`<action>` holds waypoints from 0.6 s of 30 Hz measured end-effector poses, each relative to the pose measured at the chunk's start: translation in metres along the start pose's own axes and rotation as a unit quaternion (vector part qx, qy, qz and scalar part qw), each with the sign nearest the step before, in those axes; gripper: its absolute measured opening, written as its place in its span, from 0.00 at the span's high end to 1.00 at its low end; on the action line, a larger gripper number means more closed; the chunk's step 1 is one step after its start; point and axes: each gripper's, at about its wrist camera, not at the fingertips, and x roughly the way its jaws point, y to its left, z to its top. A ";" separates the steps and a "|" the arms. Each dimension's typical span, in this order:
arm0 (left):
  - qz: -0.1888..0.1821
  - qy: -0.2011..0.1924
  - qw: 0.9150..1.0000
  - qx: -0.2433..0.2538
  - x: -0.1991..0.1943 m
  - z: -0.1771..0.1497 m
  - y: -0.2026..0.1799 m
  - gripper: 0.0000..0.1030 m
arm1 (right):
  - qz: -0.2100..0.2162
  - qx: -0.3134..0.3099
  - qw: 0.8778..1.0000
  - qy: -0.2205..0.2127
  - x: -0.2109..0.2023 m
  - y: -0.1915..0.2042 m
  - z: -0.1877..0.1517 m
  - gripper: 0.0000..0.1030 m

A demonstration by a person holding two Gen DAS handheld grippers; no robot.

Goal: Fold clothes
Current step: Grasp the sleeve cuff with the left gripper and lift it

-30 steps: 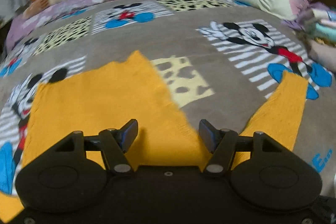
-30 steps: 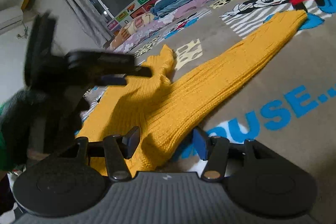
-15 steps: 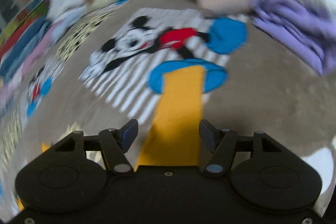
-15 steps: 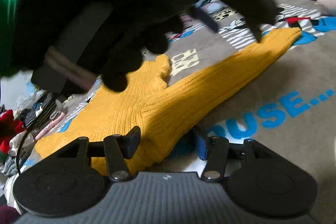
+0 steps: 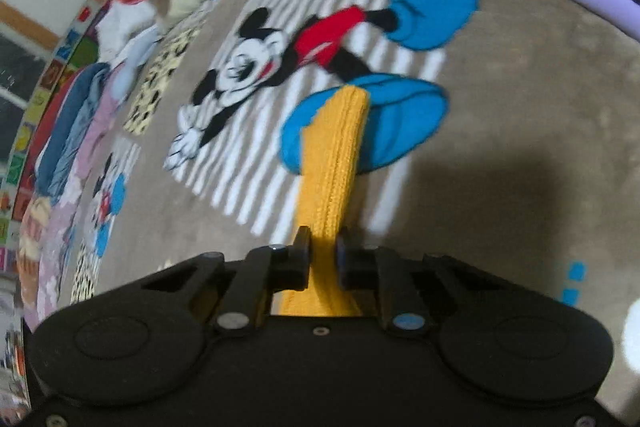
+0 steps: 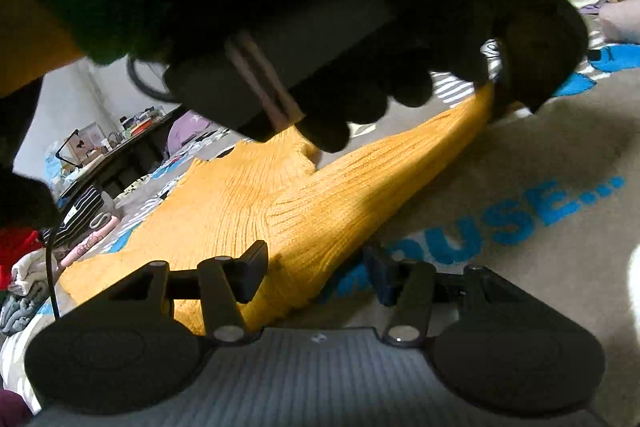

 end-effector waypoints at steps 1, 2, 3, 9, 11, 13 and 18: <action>0.004 -0.003 1.000 -0.008 -0.002 -0.001 0.004 0.90 | -0.001 -0.001 1.000 0.001 0.001 0.000 0.000 0.47; 0.006 -0.011 1.000 -0.021 -0.008 -0.003 0.012 0.91 | -0.002 -0.002 1.000 0.001 0.001 0.001 0.000 0.47; 0.006 -0.021 0.999 -0.037 -0.016 -0.004 0.020 0.91 | -0.003 -0.005 1.000 0.002 0.002 0.002 0.000 0.47; 0.006 -0.077 0.986 -0.147 -0.061 -0.017 0.077 0.91 | -0.012 -0.030 0.999 0.010 0.000 0.006 0.000 0.47; 0.004 -0.093 0.975 -0.200 -0.077 -0.029 0.101 0.91 | -0.014 -0.036 0.999 0.015 0.000 0.008 0.001 0.47; 0.005 -0.106 0.964 -0.244 -0.092 -0.043 0.120 0.91 | -0.014 -0.042 0.999 0.017 0.006 0.007 0.007 0.46; 0.017 -0.137 0.929 -0.343 -0.128 -0.096 0.157 0.91 | -0.003 -0.069 0.997 0.027 -0.001 0.019 0.001 0.47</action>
